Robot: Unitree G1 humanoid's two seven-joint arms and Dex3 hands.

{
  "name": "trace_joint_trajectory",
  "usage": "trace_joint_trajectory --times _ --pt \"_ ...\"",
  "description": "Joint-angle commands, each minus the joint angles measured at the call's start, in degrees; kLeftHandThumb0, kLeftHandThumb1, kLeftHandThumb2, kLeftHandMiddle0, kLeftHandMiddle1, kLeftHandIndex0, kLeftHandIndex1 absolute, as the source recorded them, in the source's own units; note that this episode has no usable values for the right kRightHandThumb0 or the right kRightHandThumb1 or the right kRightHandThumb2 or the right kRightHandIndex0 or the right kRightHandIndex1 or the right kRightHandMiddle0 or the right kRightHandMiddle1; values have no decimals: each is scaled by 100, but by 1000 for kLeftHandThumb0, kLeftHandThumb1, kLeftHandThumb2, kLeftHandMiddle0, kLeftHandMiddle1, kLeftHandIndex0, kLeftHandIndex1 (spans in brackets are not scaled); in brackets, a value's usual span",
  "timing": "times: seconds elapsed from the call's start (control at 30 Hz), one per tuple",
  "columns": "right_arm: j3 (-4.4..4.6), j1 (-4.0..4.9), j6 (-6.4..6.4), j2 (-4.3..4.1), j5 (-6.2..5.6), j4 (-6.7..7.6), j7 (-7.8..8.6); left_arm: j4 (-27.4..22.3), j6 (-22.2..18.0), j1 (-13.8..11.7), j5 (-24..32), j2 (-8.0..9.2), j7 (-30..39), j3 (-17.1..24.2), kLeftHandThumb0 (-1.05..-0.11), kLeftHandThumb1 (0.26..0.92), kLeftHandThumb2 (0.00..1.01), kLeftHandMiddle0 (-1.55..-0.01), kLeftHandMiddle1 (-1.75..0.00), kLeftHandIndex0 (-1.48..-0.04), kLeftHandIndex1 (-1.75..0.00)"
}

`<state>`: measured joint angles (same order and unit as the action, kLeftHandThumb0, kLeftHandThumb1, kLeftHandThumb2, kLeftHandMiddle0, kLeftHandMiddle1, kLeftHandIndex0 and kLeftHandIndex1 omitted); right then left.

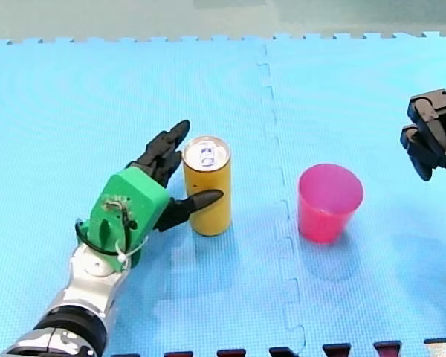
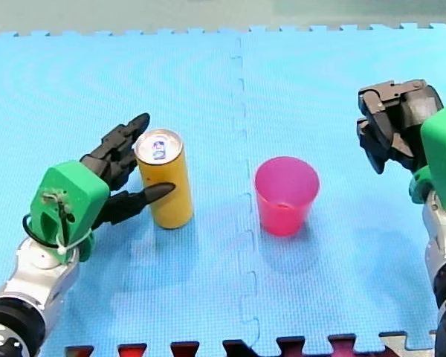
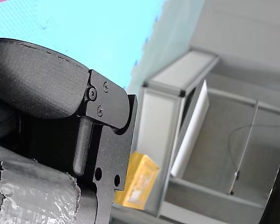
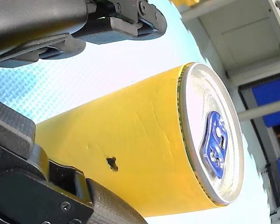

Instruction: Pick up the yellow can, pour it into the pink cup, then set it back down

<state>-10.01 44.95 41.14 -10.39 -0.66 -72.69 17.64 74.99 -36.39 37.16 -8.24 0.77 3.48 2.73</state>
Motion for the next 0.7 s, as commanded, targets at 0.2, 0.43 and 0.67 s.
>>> trace_joint_trajectory --times 0.2,0.43,0.67 --pt "18 -13 0 -24 24 1 -52 0 28 21 -10 -32 19 -28 -972 672 0 -219 0 -206 0" --pt "38 -5 -39 -15 62 6 -116 3 -8 -19 -58 -65 171 -110 -966 669 0 -221 -1 -205 0" --pt "33 -3 -39 9 64 0 -110 2 -32 -29 -132 -73 191 -201 -953 669 1 -226 -3 -205 0"
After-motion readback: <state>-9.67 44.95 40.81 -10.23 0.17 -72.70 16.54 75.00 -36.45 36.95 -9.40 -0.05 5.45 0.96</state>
